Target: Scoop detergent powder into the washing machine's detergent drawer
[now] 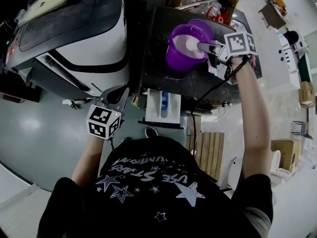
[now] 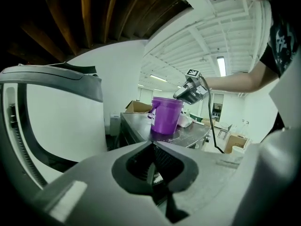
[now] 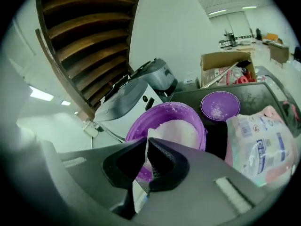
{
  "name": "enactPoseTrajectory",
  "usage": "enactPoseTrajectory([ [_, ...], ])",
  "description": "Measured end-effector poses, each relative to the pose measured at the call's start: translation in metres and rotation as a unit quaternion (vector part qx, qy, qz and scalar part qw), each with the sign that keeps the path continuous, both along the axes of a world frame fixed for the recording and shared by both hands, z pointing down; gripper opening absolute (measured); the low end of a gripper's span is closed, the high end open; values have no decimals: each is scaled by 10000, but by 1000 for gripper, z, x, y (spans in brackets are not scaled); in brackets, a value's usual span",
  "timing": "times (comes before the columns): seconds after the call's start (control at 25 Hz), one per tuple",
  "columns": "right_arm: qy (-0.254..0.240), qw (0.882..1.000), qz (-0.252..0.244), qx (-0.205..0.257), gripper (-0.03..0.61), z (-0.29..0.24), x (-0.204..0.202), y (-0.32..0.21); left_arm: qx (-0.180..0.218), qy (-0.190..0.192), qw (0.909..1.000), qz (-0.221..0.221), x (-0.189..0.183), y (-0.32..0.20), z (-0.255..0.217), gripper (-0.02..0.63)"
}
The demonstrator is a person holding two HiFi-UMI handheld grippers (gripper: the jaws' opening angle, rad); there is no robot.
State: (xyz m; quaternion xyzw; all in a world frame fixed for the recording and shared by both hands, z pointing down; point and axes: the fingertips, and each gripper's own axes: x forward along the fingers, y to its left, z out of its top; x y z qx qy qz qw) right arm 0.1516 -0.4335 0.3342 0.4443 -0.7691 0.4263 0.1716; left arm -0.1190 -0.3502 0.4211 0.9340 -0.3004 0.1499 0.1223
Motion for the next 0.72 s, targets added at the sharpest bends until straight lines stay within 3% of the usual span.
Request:
enactPoseTrajectory([
  [0.24,-779,9941,531,542,37,-13,0,18,-55,-31,9996,273,4,3,5,2],
  [0.48,-1735,9746,1056,944,37,-32,-5,44,-99,-82,9982,590,12,13,8,2],
  [0.72,-2409,9548,1190,1268,37,-36,-23,84,-174,-145,9965,807,15,26,15,2],
])
